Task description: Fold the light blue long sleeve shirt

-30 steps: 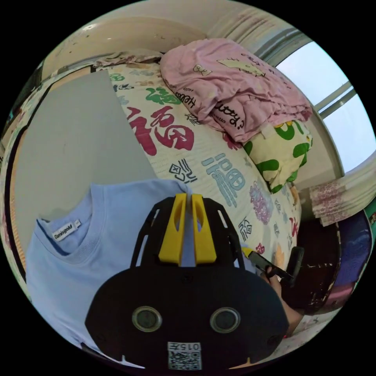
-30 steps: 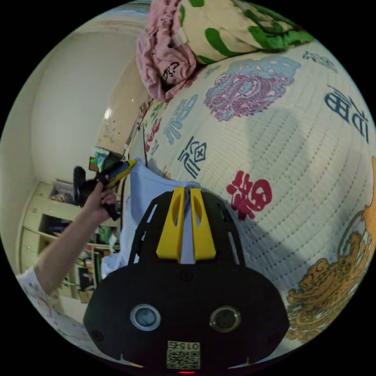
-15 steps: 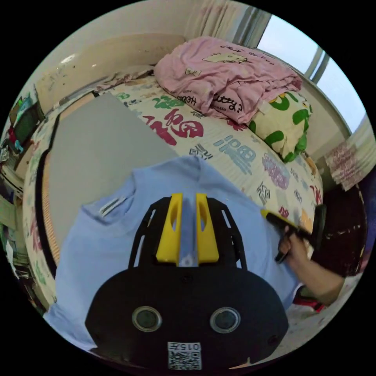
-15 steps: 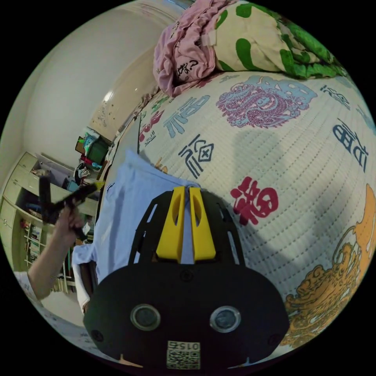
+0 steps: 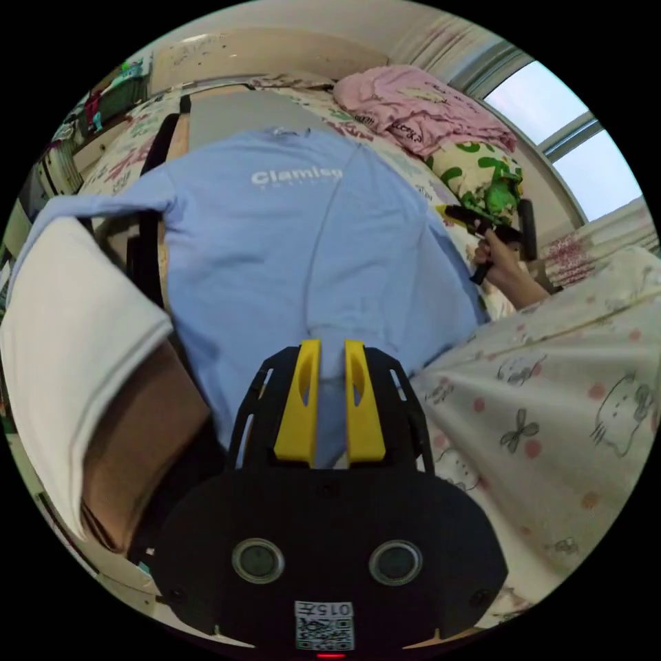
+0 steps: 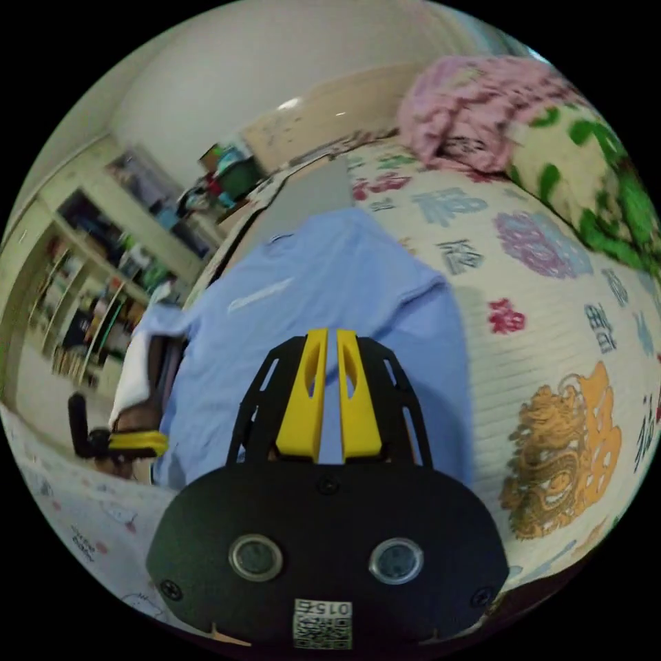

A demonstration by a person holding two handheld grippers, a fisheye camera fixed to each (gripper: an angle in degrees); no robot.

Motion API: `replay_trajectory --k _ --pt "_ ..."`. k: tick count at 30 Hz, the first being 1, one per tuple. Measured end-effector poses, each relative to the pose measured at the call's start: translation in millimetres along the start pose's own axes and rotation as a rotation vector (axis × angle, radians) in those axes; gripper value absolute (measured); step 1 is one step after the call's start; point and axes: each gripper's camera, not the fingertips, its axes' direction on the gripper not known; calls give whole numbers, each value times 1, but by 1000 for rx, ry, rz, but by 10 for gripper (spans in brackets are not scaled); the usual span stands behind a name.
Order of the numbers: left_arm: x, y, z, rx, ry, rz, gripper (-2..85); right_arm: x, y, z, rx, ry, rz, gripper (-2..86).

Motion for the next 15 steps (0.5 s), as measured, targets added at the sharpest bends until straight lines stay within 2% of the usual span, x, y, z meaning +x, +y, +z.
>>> replay_trajectory --k 5,9,11,14,15 --pt "-6 42 45 -49 -64 61 61 -124 103 87 -305 -195 -493 -3" --pt "-34 74 56 -40 -13 52 61 -158 184 149 -490 -144 -671 -5" --pt "-52 91 39 37 0 10 58 -156 213 165 -510 -103 -725 -5" --pt "-99 122 -35 335 37 -84 55 -141 249 185 -524 -110 -777 -5" --pt "-125 141 -73 496 7 -143 55 -135 260 191 -529 -130 -797 -5"
